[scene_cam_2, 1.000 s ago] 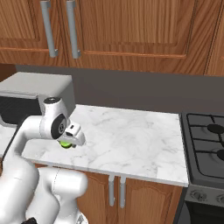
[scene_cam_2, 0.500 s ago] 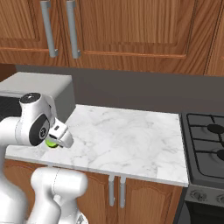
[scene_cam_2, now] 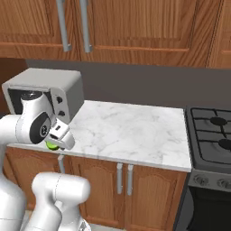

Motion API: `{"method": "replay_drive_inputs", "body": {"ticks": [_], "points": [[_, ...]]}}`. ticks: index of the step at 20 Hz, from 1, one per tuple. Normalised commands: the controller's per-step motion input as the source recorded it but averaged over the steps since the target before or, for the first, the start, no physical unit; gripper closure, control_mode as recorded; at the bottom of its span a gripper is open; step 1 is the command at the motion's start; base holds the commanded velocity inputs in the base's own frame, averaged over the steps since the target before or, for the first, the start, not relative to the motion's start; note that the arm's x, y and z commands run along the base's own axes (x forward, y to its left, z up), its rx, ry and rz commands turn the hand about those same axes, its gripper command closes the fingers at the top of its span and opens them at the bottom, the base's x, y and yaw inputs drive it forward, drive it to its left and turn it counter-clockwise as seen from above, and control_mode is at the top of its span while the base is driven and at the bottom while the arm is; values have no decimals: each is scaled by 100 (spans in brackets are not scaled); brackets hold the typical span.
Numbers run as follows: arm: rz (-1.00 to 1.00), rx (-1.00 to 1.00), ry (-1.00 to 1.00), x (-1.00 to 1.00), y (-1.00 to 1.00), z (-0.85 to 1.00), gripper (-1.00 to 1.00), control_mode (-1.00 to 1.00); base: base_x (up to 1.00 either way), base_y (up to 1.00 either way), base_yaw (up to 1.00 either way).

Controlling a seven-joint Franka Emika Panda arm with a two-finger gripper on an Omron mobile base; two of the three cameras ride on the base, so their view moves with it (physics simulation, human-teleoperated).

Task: Place the kiwi in the correct fridge rack based on whether it is a fruit or vegetable. Finally, close the fridge door.

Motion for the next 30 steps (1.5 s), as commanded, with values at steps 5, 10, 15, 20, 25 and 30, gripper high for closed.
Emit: {"method": "replay_drive_inputs", "body": {"ticks": [5,10,15,20,25,30], "points": [[0,0,0,0,0,0,100,100,-100,0,19],[0,0,0,0,0,0,100,100,-100,0,31],[0,0,0,0,0,0,100,100,-100,2,45],[0,0,0,0,0,0,100,100,-75,47,60],[0,0,0,0,0,0,100,100,-51,83,65],[0,0,0,0,0,0,100,100,4,100,45]]}}
